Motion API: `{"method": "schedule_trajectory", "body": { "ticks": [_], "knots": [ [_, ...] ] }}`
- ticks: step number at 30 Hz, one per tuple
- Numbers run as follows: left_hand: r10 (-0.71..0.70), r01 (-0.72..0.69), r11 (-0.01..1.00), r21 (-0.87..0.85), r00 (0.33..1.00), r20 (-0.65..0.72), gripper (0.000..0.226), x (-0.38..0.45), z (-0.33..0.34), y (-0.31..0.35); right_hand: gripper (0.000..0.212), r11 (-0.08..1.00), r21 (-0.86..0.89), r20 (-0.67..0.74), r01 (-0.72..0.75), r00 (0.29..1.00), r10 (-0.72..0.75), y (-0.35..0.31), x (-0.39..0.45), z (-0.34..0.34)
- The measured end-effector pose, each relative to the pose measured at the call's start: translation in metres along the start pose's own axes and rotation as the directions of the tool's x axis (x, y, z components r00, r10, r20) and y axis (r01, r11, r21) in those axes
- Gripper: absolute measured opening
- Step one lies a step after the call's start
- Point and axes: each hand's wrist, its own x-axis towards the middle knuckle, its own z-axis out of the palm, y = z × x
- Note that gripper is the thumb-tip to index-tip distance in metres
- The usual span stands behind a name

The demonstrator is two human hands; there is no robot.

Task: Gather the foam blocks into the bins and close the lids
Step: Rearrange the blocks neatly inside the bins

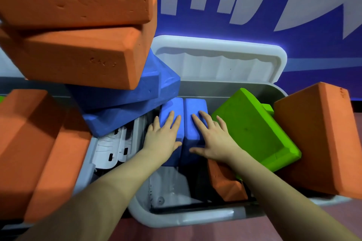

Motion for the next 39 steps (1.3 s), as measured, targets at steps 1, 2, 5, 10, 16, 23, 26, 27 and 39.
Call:
{"method": "schedule_trajectory", "body": {
  "ticks": [1,2,5,10,16,23,26,27,39],
  "knots": [
    [0.001,-0.001,1.000,0.012,1.000,-0.012,0.080,0.002,0.000,0.000,0.107,1.000,-0.025,0.009,-0.001,1.000,0.001,0.000,0.005,0.001],
    [0.003,-0.003,1.000,0.027,1.000,-0.024,0.081,0.003,0.000,0.001,0.113,1.000,-0.022,0.000,-0.009,1.000,0.009,0.000,0.010,0.003],
    [0.002,0.000,0.999,0.034,0.999,-0.039,0.087,0.006,0.002,-0.001,0.116,0.998,0.037,0.006,-0.044,0.999,0.044,-0.003,0.021,0.010],
    [0.052,-0.046,0.990,0.135,0.997,-0.048,0.097,0.018,-0.003,-0.005,0.106,0.988,0.155,-0.017,-0.015,1.000,0.018,0.004,0.025,0.014],
    [0.073,-0.062,0.982,0.178,0.996,-0.059,0.084,0.020,-0.001,-0.003,0.098,0.960,0.278,-0.076,0.039,0.997,-0.018,0.009,0.026,0.018],
    [0.031,-0.017,0.980,0.198,0.997,-0.068,0.075,0.017,0.002,-0.001,0.096,0.931,0.355,-0.064,0.088,0.996,-0.070,0.009,0.035,0.014],
    [0.042,-0.027,0.986,0.162,0.995,-0.093,0.080,0.017,0.000,-0.002,0.098,0.955,0.279,-0.074,0.095,0.994,-0.078,0.013,0.037,0.012],
    [0.047,-0.030,0.987,0.159,0.994,-0.103,0.081,0.017,0.000,-0.002,0.099,0.969,0.233,-0.077,0.085,0.995,-0.069,0.013,0.036,0.013],
    [0.055,-0.059,0.997,-0.051,0.996,-0.072,0.084,0.018,-0.005,0.000,0.102,0.925,0.377,-0.051,-0.048,0.996,0.073,0.009,0.028,0.018]
  ]
}}
